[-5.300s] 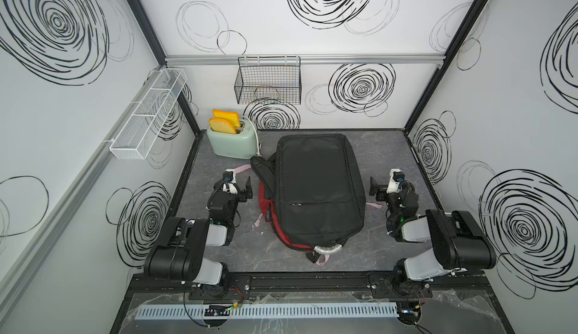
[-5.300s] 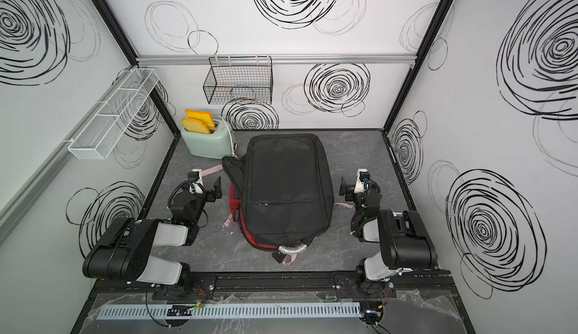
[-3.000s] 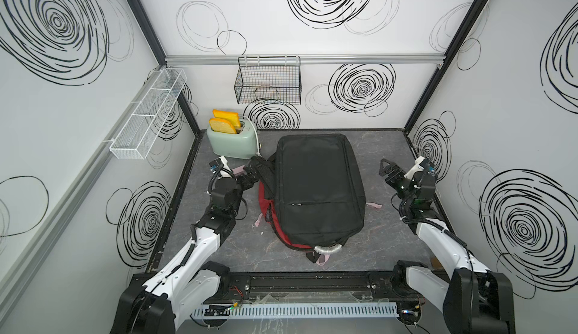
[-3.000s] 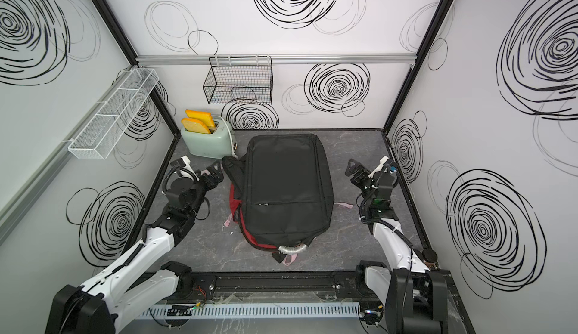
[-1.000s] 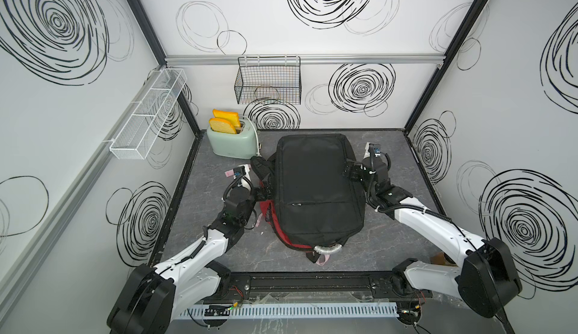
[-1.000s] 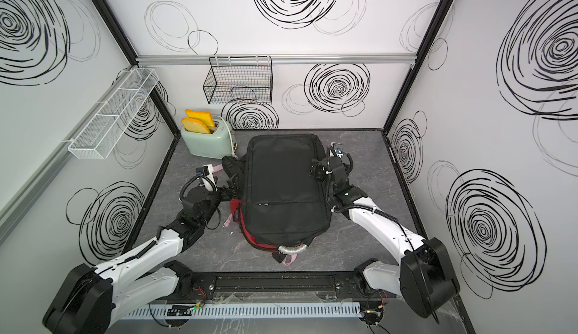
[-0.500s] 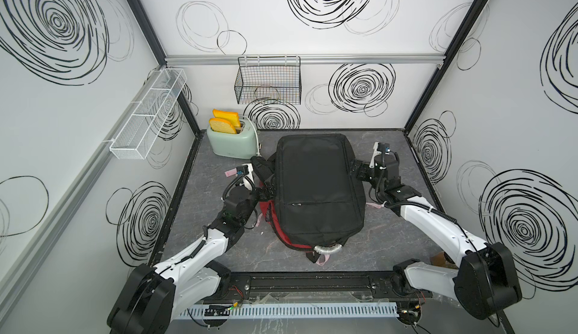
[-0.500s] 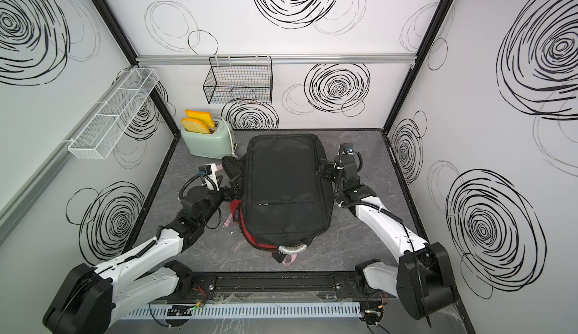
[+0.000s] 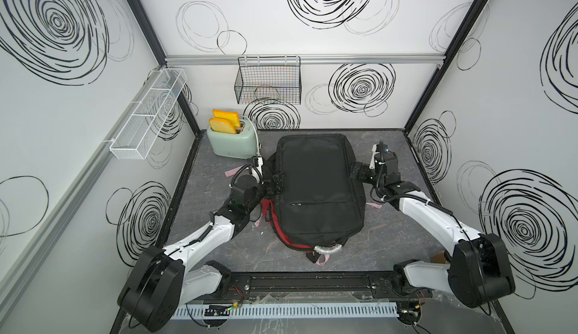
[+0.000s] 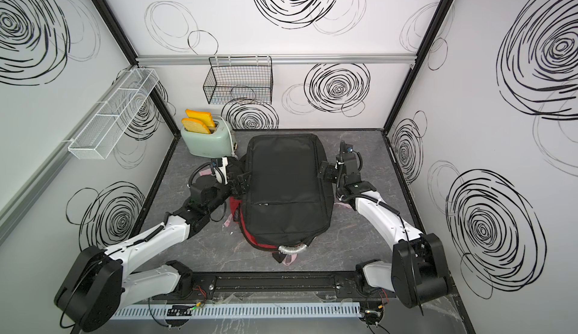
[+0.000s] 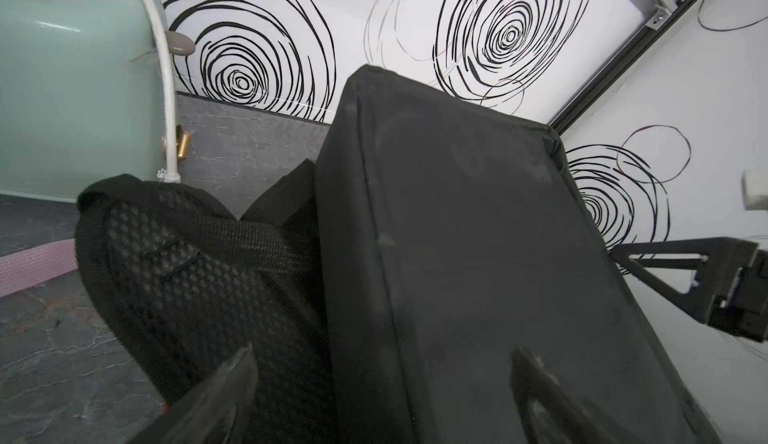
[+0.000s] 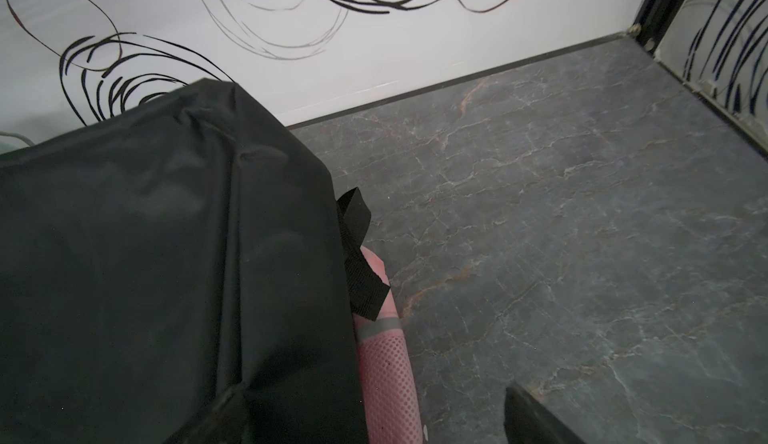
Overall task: Zip up the backpack
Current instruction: Adjust the backpack on the backpack.
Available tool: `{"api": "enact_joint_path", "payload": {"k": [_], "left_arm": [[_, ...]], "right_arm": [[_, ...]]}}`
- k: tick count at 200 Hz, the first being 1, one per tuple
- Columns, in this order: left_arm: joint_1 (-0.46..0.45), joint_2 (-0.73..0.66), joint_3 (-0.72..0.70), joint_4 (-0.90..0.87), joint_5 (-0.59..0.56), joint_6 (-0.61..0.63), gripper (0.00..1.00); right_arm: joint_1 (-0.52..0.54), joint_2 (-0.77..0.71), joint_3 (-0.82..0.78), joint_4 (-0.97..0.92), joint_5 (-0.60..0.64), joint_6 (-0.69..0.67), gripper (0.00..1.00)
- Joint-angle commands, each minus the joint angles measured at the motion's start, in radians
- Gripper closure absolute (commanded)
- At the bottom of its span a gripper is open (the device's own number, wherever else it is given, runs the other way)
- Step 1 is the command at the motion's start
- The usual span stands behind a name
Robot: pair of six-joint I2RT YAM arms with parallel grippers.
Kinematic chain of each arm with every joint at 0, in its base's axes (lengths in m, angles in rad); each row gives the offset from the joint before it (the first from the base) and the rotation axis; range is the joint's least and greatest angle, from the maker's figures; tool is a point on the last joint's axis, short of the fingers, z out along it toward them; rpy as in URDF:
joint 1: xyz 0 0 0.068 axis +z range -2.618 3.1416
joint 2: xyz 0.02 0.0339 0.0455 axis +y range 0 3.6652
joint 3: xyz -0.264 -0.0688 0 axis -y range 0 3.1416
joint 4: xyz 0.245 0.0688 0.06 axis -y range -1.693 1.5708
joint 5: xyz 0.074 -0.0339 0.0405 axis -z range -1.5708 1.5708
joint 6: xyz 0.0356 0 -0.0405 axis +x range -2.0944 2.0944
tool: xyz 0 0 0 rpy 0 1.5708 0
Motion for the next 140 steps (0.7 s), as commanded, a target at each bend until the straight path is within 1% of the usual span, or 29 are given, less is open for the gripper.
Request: {"api": "enact_joint_path", "payload": {"k": [1,21,44,56,77,140], "left_arm": [[-0.009,-0.011,0.067,-0.138,0.013,-0.02,0.02],[-0.006,0.003,0.107,-0.22,0.033,-0.033,0.02],[-0.007,0.069,0.179,-0.33,0.086,-0.038,0.02],[-0.01,0.094,0.19,-0.342,0.118,-0.043,0.02],[-0.01,0.105,0.189,-0.345,0.134,-0.065,0.02],[-0.034,0.052,0.147,-0.37,0.149,-0.104,0.02]], "right_arm": [[-0.014,-0.003,-0.004,-0.007,-0.103,0.012,0.01],[-0.013,-0.004,-0.008,0.001,-0.129,0.016,0.01],[-0.015,0.008,0.0,-0.003,-0.165,0.023,0.02],[-0.015,0.013,0.004,-0.007,-0.17,0.024,0.03],[-0.015,0.012,0.001,-0.01,-0.167,0.026,0.03],[-0.015,0.044,0.003,-0.015,-0.192,0.044,0.05]]}}
